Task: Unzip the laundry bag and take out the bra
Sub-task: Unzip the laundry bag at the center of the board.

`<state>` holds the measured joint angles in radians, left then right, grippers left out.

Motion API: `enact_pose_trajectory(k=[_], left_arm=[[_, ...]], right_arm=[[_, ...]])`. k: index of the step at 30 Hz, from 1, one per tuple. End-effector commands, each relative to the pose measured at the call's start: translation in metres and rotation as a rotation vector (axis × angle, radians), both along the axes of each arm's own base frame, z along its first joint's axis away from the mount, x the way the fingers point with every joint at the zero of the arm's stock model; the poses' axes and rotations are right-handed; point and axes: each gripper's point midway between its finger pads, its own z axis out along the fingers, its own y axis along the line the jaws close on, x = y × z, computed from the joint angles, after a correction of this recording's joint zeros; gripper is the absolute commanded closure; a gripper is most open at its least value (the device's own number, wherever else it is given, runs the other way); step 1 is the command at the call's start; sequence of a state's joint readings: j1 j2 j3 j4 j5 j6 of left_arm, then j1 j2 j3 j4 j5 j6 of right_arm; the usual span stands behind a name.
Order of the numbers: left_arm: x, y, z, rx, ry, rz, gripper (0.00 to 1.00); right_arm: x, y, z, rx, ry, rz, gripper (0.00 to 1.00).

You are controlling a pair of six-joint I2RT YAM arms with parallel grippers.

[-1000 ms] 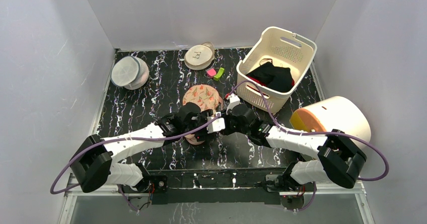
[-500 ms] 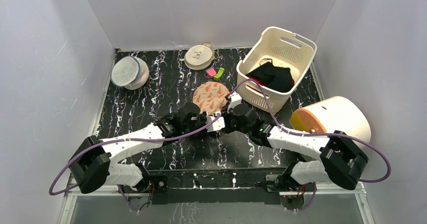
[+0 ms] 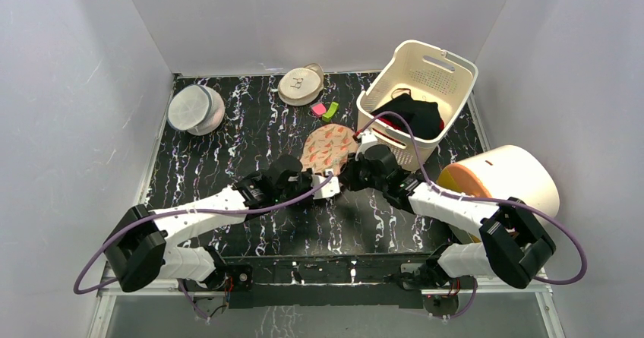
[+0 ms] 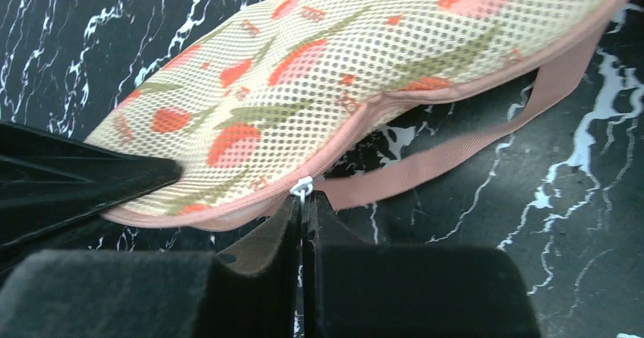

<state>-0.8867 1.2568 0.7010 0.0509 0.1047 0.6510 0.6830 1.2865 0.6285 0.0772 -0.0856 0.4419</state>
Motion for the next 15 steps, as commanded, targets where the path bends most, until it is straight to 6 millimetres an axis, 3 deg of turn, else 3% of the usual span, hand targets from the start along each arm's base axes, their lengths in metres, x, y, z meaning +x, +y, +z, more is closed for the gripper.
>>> enact_pose_trajectory(k=[1, 4, 9, 15], left_arm=[[-0.011, -0.001, -0.011, 0.036, 0.069, -0.038, 0.96], [-0.016, -0.005, -0.009, 0.013, 0.086, -0.061, 0.75], [-0.034, -0.016, 0.001, -0.076, 0.147, -0.124, 0.54], [-0.034, -0.021, -0.004, -0.068, 0.189, -0.122, 0.41]], right_arm=[[-0.005, 0.027, 0.025, 0.07, -0.061, 0.059, 1.0], [-0.013, 0.039, 0.03, 0.11, -0.059, 0.078, 1.0], [-0.016, 0.048, 0.036, 0.144, -0.061, 0.071, 1.0], [-0.018, 0.056, 0.044, 0.173, -0.059, 0.071, 1.0]])
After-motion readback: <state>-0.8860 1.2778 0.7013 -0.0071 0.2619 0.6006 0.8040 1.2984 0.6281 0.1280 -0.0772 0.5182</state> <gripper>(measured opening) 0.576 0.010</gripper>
